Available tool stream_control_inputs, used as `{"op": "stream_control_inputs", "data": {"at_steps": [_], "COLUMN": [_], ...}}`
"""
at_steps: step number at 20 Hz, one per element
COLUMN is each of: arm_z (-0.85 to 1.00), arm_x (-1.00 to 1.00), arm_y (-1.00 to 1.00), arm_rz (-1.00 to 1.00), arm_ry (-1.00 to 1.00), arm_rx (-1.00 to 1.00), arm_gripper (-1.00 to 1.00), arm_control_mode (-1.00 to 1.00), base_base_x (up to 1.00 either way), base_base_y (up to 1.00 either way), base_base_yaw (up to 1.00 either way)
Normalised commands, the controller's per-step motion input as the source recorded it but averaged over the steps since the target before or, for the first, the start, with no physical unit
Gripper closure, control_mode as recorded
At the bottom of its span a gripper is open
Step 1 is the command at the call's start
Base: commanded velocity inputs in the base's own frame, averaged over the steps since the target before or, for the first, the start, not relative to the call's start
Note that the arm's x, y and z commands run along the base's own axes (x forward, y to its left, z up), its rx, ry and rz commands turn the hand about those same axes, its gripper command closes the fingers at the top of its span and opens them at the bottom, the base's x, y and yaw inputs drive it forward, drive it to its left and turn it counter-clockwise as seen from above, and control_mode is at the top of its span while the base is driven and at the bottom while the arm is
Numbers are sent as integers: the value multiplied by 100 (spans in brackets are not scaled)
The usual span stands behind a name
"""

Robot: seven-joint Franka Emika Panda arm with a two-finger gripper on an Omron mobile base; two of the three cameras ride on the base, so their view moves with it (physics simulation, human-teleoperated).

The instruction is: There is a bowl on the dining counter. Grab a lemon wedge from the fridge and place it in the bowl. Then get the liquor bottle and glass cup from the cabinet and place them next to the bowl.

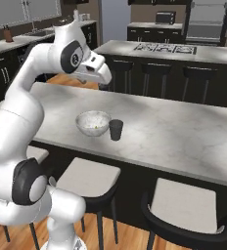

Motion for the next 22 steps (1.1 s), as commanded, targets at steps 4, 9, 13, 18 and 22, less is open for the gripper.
{"op": "stream_control_inputs", "data": {"at_steps": [4, 9, 13, 18, 22], "arm_z": [-37, -43, -30, -19, -11], "arm_x": [-100, -100, -100, -83, -34], "arm_y": [23, 27, 16, 5, 10], "arm_rz": [0, 0, 0, 0, 1], "arm_ry": [9, -1, -8, -7, 0], "arm_rx": [-4, 0, 0, 0, 0], "arm_gripper": [-100, -100, -100, -100, -100], "arm_control_mode": [-100, -100, -100, -100, -100], "base_base_x": [0, 0, 0, 0, 0], "base_base_y": [0, 0, 0, 0, 0], "base_base_yaw": [0, 0, 0, 0, 0]}}
